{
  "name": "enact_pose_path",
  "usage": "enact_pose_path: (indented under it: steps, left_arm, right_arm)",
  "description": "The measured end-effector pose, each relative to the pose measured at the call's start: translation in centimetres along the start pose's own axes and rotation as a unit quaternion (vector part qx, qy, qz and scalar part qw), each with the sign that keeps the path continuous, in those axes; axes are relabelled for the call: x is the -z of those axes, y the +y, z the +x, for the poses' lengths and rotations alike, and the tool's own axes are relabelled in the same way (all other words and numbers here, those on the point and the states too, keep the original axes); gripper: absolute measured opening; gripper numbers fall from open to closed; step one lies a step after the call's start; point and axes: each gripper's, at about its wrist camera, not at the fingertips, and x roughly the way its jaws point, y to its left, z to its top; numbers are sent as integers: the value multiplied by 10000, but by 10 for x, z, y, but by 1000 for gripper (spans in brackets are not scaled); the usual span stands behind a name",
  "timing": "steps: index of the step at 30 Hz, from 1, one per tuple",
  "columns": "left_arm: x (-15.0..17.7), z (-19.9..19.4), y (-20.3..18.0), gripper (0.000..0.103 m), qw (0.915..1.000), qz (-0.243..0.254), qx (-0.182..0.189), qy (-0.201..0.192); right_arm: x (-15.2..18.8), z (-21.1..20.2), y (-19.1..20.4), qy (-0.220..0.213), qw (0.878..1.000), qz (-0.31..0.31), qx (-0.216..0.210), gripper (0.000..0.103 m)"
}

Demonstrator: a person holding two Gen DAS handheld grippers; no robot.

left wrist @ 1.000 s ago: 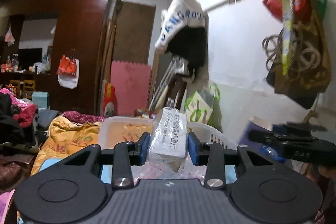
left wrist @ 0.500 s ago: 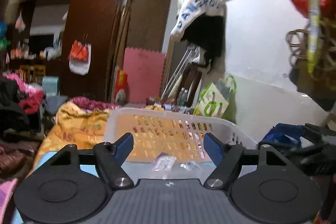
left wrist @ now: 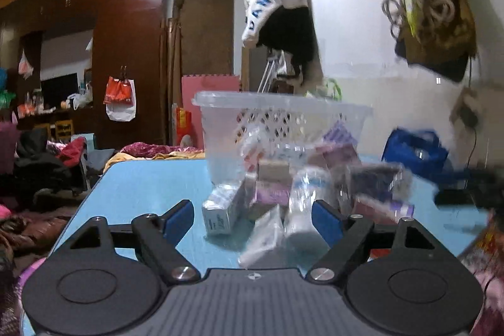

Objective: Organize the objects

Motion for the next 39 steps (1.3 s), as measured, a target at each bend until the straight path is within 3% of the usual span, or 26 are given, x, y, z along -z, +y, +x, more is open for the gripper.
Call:
enact_pose_path:
  steps: [3,8,10,11,12,15,17,19,22,28,33,39]
  left_arm:
    - [7,3,-1,85,9997,96,-143,167]
    - [21,14,-3,85,9986,204,14,480]
    - [25,19,-4,85,9984,207,64,528]
    - [25,22,-5,85,9982,197,46,556]
    - [25,23,-7,84,9982,192,-5,561]
    - [25,21,-11,84,9981,307,-47,540]
    - [26,21,-14,79,9978,364,-37,545]
    - [27,22,-15,57,9975,414,-61,572]
    - [27,22,-14,42,9976,394,-34,563]
    - [24,11,-11,42,9982,439,-137,380]
    - [7,-13,0,42,9996,247,-149,-43]
    - [-6,-15,7,42,9989,46,-116,-462]
  right_arm:
    - [-9,23,-3,207,9998,-65,5,91]
    - [2,36,5,407,9991,-83,-118,83]
    - [6,37,8,427,9989,-101,-146,70]
    - [7,36,6,381,9992,-40,-136,52]
    - [7,34,4,317,9994,49,-160,49]
    - [9,27,3,189,9995,118,-236,47]
    - [9,22,5,162,9997,50,-196,47]
    - [8,18,6,107,9997,78,-213,47]
    - [7,15,7,53,9997,103,-233,47]
    - [4,10,7,-109,9995,170,-255,47]
    - [0,2,9,-296,9994,109,-170,47]
    - [1,3,-1,-447,9986,290,-54,46]
